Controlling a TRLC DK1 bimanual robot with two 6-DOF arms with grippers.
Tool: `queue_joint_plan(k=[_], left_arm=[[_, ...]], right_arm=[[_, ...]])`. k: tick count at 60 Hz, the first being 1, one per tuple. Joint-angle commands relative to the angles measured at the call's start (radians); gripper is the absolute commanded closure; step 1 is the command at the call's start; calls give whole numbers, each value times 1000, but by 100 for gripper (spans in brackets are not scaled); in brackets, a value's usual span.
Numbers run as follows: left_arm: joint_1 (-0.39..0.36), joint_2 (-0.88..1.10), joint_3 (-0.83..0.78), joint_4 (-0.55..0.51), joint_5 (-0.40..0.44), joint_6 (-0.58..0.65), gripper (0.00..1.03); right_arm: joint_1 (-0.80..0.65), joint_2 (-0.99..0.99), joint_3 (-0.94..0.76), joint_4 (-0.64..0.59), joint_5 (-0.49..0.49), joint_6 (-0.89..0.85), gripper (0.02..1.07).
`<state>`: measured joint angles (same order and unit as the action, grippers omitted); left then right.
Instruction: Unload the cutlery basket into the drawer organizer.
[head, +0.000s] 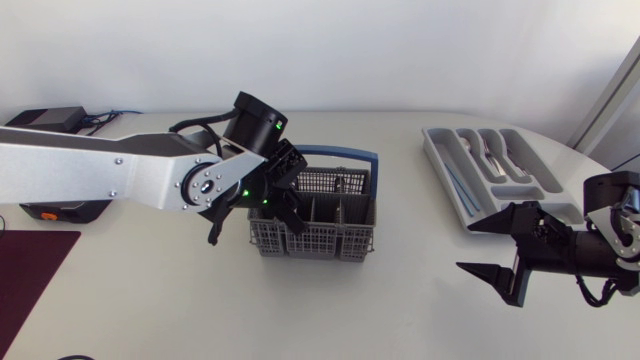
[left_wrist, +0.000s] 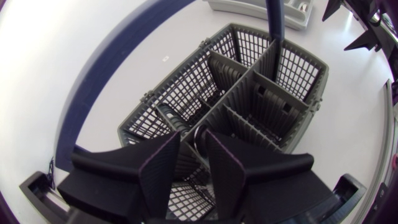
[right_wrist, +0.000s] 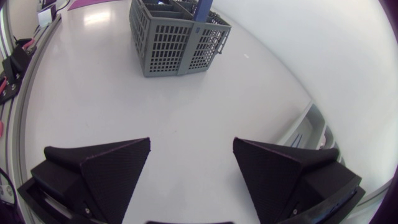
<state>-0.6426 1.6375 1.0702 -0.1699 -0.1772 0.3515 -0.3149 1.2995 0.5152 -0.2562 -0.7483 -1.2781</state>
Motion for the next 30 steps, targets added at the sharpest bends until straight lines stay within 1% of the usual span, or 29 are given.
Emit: queue_joint_plan(k=[1,8,16,18,25,27,30], left_arm=[[3,31,-29,13,10,24,80],[0,33,-33,20,15,29,89],[-2,33,-42,21,16,30,92],[-3,33,-46,23,16,33,95],[-8,28,-59,26,16,41,98],[-8,25,-61,29,16,46,100],[-9,19,-69,36,18,47,100]], right_arm=[[10,-2,-32,11,-6,20,11],[10,-2,-38,15,-6,20,11],[10,-2,-43,18,-6,20,11],[10,-2,-44,20,-8,20,11],[10,0,-46,21,-8,20,11],[10,0,-47,21,-8,20,11],[10,-2,-47,21,-8,20,11]])
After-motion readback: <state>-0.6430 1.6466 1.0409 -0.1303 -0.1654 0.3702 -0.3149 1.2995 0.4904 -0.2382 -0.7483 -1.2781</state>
